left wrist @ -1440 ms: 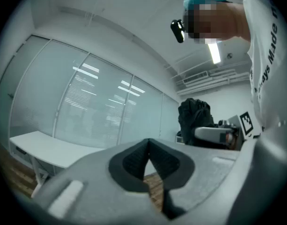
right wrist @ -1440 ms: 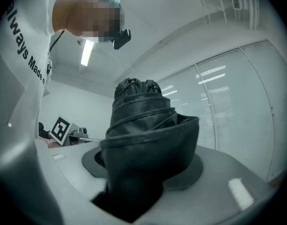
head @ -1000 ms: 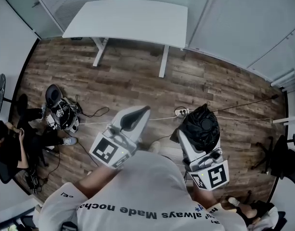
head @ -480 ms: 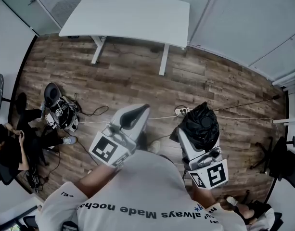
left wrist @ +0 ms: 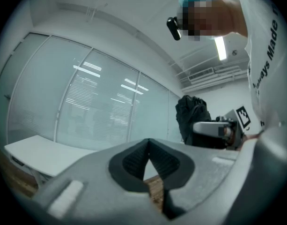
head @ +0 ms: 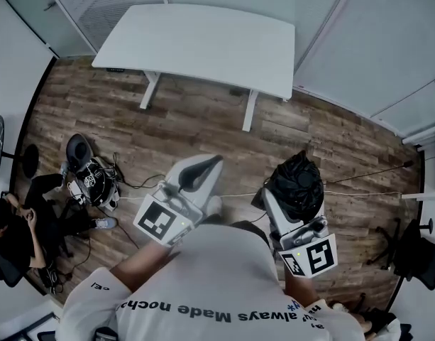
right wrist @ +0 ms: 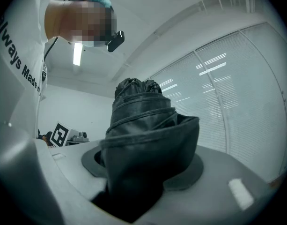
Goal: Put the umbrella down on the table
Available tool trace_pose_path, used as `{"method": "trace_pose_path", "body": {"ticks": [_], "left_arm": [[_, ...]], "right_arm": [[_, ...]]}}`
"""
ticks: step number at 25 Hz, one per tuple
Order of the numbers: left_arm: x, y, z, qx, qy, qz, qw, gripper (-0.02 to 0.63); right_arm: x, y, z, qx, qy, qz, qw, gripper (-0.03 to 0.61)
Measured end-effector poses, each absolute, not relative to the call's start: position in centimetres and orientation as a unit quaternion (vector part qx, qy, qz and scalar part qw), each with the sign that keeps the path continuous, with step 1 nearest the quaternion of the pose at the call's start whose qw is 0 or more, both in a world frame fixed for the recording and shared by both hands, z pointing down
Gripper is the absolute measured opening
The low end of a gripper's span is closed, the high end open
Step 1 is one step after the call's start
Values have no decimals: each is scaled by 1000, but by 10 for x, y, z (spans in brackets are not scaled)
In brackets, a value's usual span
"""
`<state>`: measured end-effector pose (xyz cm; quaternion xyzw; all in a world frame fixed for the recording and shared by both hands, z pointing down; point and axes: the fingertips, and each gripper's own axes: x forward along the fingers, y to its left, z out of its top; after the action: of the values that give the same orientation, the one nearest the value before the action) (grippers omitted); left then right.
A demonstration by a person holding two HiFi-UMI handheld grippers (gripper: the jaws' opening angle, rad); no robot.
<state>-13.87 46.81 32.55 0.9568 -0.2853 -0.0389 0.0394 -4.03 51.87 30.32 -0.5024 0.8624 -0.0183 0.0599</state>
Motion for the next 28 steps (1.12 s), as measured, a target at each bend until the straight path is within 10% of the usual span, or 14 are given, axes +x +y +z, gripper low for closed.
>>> {"method": "trace_pose_path", "body": {"ticks": [28], "left_arm": [[-17,161,333,955,-291,-24,54,2]], "right_arm": [[80,206,310,-491,868,-23,66,261]]}}
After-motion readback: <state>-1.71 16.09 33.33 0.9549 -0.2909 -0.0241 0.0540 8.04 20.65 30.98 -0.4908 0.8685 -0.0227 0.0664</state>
